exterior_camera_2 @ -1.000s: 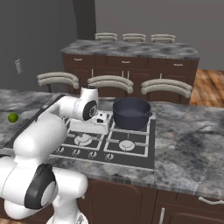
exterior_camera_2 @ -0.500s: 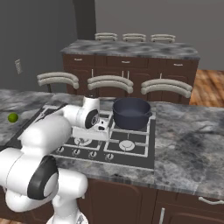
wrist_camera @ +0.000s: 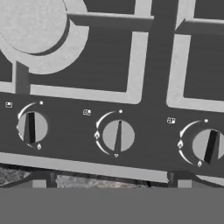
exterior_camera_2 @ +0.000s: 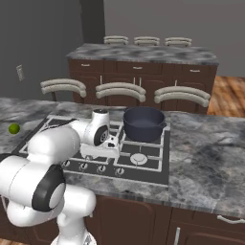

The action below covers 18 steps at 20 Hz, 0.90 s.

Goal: Turn on the burner for the pot on the stove. Wait thirty seconds for the pot to heat up. Then add the lime to the pot.

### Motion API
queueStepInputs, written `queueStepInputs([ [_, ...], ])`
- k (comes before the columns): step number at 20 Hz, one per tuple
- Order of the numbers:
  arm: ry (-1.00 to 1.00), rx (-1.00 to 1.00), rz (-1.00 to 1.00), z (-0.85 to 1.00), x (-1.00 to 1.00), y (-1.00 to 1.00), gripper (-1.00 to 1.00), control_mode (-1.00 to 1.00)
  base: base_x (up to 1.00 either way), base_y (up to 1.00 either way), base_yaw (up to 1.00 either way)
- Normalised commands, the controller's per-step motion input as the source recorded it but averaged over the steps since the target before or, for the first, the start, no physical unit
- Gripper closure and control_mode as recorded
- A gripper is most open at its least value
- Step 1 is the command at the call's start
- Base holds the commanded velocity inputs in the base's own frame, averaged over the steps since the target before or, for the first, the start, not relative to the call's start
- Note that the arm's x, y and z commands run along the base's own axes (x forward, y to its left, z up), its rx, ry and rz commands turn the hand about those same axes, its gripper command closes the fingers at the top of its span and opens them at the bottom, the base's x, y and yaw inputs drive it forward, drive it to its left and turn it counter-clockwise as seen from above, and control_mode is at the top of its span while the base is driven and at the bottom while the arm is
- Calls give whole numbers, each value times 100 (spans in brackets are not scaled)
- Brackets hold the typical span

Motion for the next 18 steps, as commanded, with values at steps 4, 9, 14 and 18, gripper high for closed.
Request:
queueStepInputs([
  [4, 0, 0, -6, -4, 42, 0, -100, -100, 0, 0, 0],
  [9, 5, 0, -3, -9, 13, 0, -100, -100, 0, 0, 0],
  [14, 8, 0, 0, -29, -9, -5, -100, -100, 0, 0, 0],
  [18, 5, 0, 0, -20, -3, -3, -100, -100, 0, 0, 0],
])
